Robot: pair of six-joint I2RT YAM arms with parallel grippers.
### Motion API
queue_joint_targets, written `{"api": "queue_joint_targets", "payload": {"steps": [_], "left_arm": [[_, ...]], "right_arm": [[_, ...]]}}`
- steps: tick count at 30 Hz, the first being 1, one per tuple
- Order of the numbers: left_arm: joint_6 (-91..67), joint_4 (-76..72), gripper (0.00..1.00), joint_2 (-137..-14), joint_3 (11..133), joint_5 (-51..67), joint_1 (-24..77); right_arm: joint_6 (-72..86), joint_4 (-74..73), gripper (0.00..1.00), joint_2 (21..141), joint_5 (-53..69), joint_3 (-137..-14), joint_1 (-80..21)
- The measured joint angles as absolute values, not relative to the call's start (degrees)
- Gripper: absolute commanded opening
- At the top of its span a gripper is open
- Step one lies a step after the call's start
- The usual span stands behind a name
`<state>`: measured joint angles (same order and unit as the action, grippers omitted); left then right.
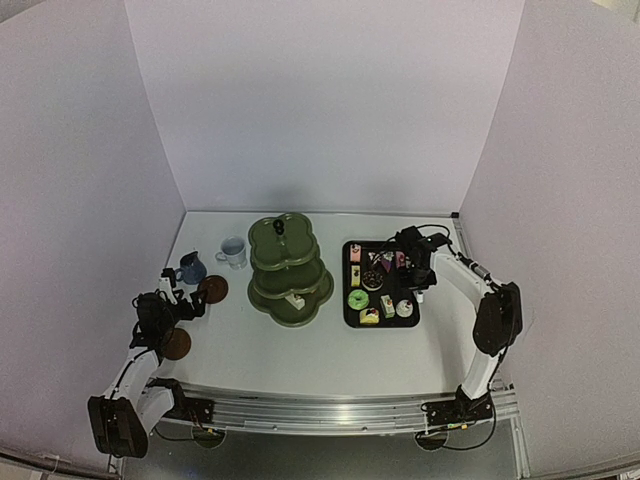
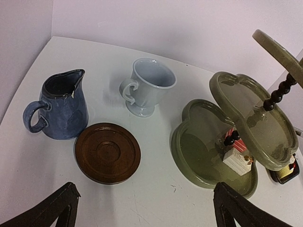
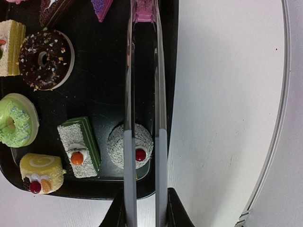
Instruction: Serve the afternoon tea
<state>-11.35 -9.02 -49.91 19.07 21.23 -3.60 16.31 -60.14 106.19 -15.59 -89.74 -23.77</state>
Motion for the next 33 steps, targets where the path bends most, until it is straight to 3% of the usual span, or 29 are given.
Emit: {"api": "queue_joint_targets", "payload": {"steps": [12,19,33], "left_arm": [[-11.38,-9.06,1.00,-49.37,19.07,21.19,-3.60],[-11.38,-9.06,1.00,-48.74,19.07,21.21,-3.60],[-11.35,-9.08,1.00,-46.74,19.07,21.19,-3.60]], "right_arm": [[15.98,-66.16,0.00,95.99,-18.64,-92.36,-26.92],[17.93,-71.09,0.00,91.20,-19.29,-93.21,-41.09],[22.49,-74.02,0.00,93.00,-7.96,-93.11,-64.03]]}}
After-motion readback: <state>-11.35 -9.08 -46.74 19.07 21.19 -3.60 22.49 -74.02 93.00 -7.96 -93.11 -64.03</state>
